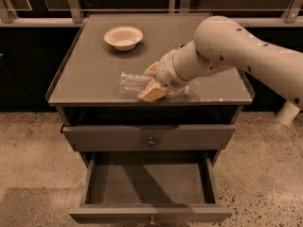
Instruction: Pick water bottle from middle drawer and place on counter
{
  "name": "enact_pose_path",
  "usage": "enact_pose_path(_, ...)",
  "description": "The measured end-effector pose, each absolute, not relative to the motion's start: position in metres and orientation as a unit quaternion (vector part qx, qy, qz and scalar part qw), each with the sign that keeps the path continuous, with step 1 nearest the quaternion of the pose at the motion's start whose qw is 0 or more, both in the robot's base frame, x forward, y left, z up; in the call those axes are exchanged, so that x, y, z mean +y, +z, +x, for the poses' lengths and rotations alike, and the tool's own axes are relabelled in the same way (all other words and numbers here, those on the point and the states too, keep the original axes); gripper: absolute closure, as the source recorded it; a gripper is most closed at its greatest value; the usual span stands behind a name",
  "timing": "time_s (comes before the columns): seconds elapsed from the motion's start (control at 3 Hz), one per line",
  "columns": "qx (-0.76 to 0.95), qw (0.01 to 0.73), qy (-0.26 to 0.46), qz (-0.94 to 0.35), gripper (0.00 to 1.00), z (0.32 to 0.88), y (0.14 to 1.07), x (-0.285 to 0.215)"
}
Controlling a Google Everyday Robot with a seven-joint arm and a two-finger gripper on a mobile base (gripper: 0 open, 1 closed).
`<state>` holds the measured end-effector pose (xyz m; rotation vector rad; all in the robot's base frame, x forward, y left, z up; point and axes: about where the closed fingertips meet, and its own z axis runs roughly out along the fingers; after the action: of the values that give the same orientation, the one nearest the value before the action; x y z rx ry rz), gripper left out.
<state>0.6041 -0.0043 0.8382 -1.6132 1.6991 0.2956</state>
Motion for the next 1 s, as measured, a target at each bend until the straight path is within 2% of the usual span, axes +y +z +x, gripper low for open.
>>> enact_pose_path(0.33,0.665,0.38,0.116,-0.632,0.13,0.604,0.838,-0.004)
enact_pose_path(0.67,0.666,0.376,0.106,-0.636,0.0,0.606,0.839,-0.003)
enact_pose_path(1.0,0.661,0.373,0.079,-0.646,0.0,0.62,0.849,-0.001)
